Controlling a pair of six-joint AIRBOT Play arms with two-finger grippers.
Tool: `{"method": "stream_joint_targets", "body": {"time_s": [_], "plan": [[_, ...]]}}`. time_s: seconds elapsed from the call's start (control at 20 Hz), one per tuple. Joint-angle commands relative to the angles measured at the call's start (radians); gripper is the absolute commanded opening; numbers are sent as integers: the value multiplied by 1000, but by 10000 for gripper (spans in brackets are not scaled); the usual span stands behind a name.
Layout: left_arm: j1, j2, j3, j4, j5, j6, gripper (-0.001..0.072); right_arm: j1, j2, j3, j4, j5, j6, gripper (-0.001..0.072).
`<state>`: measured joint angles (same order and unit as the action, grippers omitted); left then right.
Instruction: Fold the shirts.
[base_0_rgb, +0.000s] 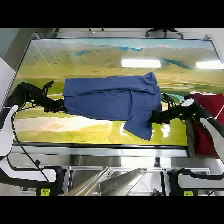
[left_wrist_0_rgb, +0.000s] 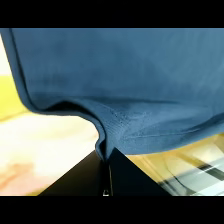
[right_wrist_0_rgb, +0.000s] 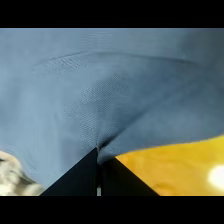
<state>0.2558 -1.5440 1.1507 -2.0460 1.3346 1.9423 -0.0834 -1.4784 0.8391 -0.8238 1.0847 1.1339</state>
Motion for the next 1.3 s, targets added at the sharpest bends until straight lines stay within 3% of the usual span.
{"method": "stream_joint_targets", "body": {"time_s": [0.0,0.15,0.4,0.5,0.6,0.9,1.25], "plan": [[41,43,-2,40,50,0,16,-10,113,1,9,43,-30,19],[109,96,-3,40,141,-5,16,-21,259,-9,-163,56,82,19],[187,172,-5,38,183,-5,16,-21,453,-46,-183,53,93,19],[192,188,-4,30,167,-5,16,-21,500,-45,-145,-24,34,19],[181,189,-3,-11,119,0,16,-21,491,-42,-14,-114,-64,19],[66,56,227,-76,-32,16,16,-19,251,101,318,-251,-347,20],[-45,-321,547,-16,-62,-4,16,-19,-157,333,335,-281,-379,20]]}}
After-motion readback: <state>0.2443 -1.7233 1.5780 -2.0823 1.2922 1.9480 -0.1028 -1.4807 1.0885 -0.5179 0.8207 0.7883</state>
